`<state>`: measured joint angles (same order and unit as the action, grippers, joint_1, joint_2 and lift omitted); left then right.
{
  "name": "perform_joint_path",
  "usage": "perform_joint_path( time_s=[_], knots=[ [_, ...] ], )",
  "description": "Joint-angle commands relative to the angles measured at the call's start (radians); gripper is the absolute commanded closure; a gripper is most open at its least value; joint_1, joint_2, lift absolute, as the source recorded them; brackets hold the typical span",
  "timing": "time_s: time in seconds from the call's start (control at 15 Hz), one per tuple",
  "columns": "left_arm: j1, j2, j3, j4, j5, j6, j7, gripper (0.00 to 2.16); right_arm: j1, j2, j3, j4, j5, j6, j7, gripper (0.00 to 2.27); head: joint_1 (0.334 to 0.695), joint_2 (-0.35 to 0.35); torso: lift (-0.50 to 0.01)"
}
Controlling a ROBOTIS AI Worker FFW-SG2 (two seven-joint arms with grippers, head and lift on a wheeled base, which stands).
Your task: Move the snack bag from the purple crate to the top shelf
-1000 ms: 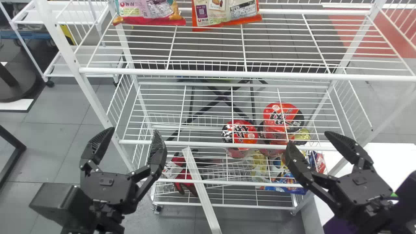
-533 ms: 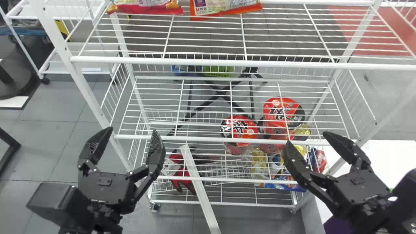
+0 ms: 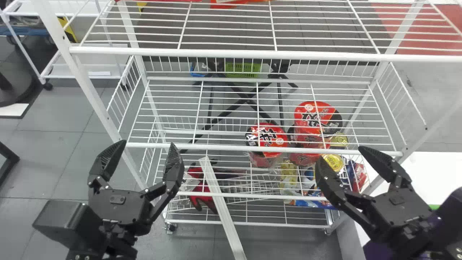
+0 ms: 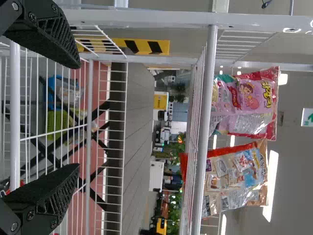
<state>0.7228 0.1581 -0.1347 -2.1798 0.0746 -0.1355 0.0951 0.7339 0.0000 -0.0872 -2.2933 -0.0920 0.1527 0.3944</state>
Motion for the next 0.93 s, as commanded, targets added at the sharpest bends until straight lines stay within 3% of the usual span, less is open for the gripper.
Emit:
perform_joint_path(
  time_s=[0.0,0.87],
  knots=[
    [-0.002,0.0,0.0,0.0,-0.001,0.006,0.0,0.1,0.002,0.001,0.0,-0.002,0.0,0.0,0.001,0.14,0.695,-0.003,-0.326],
    [0.012,0.001,-0.003,-0.009,-0.001,0.003,0.0,0.1,0.016,0.001,-0.006,-0.015,0.0,0.003,0.006,0.14,0.695,-0.007,-0.378]
  ],
)
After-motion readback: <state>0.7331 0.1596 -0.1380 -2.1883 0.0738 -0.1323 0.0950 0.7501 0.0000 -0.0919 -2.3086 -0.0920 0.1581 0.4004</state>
